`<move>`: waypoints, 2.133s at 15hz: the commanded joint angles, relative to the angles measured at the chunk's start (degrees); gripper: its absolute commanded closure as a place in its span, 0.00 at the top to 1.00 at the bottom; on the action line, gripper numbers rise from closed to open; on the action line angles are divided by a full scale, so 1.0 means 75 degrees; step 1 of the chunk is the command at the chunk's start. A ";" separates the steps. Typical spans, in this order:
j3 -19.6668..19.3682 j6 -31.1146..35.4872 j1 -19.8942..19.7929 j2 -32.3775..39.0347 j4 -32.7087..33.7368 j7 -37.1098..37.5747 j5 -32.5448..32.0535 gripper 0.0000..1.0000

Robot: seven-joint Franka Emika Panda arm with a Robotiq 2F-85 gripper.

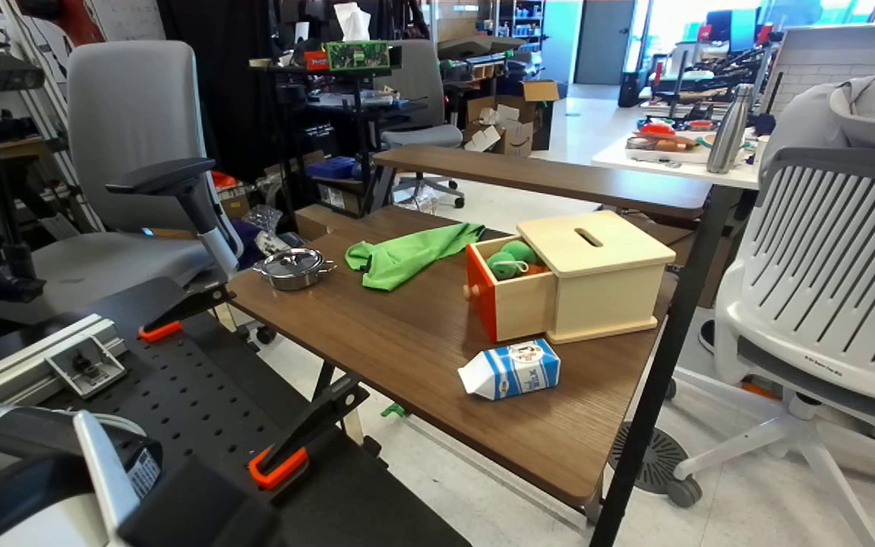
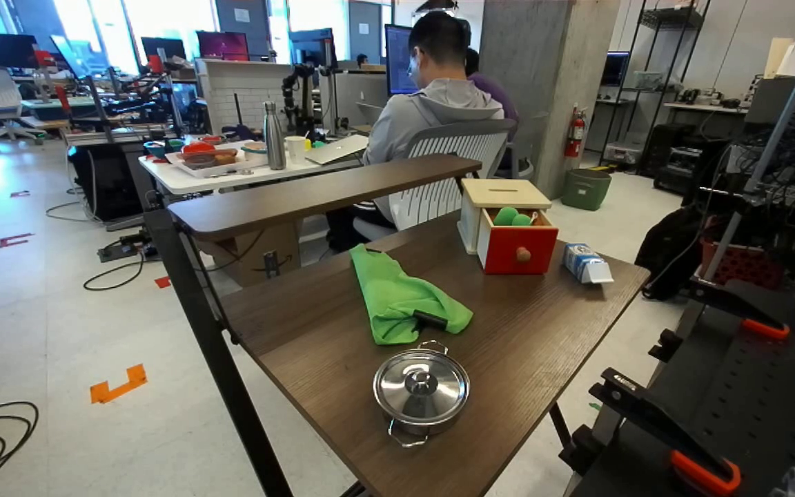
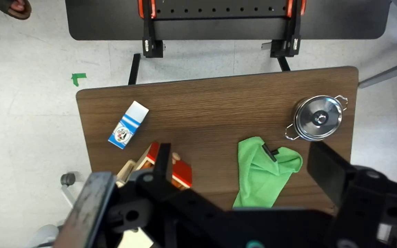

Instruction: Remove the silver lid from the silver pot

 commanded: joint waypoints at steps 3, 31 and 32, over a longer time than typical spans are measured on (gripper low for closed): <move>0.0643 0.0950 0.0587 0.0295 -0.0783 0.0132 -0.0049 1.00; 0.0400 0.7019 0.2603 0.6872 0.0466 0.3810 -0.1570 1.00; 0.0327 0.7005 0.2720 0.6965 0.0546 0.3773 -0.1466 0.95</move>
